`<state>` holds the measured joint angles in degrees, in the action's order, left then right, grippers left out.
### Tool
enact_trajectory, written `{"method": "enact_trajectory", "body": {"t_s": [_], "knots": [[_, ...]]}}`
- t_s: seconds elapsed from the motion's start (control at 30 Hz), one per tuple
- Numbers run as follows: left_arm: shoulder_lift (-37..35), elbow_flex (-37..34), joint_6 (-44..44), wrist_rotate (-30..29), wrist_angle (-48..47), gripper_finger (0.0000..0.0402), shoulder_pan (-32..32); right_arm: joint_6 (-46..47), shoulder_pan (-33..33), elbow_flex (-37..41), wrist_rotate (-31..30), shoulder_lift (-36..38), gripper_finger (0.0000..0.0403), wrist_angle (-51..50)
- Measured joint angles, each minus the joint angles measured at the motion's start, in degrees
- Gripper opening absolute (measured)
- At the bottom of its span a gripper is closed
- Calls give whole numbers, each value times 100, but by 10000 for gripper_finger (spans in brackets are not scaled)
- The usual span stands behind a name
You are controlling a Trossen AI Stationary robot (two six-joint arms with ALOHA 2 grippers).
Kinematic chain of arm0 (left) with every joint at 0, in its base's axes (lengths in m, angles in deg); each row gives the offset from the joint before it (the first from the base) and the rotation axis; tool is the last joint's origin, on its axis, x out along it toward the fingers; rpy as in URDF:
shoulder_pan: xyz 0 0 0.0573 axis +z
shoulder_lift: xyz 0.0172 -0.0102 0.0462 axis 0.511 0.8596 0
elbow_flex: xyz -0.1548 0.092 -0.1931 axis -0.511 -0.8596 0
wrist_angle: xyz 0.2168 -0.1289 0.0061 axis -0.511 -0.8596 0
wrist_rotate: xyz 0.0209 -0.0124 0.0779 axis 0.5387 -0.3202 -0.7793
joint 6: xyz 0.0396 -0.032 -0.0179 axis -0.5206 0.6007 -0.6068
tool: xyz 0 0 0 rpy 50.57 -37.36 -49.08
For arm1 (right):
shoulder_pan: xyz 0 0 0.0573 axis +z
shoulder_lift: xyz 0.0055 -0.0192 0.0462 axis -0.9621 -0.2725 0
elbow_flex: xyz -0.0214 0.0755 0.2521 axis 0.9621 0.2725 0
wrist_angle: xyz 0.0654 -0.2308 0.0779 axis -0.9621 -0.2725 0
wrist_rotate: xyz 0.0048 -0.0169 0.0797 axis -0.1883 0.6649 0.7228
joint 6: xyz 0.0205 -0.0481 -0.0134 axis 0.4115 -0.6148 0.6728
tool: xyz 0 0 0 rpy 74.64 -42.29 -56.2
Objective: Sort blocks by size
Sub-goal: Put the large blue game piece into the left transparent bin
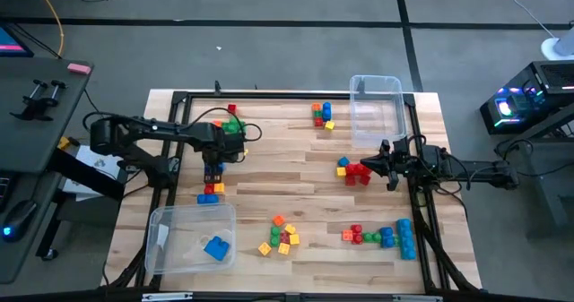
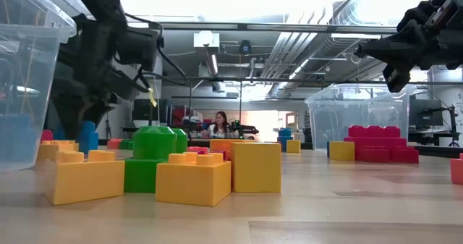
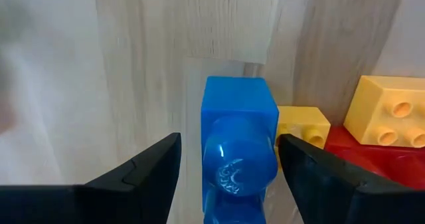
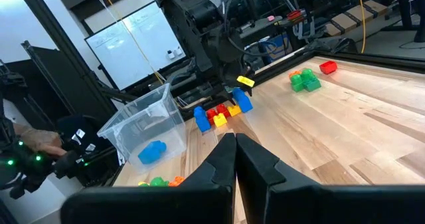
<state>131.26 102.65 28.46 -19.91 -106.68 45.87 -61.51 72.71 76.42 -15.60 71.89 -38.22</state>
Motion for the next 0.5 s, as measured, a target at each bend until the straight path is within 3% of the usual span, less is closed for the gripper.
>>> {"method": "enact_trajectory", "body": {"t_s": [0.17,0.4,0.5], "knots": [[60,11,-8,68,-18,216,0,2,0,2,-2,0,5,0],[-80,336,-4,-3,56,92,2,2,0,2,-1,-1,5,0],[-260,546,-36,-19,-35,86,38,0,0,2,-2,0,5,0]]}}
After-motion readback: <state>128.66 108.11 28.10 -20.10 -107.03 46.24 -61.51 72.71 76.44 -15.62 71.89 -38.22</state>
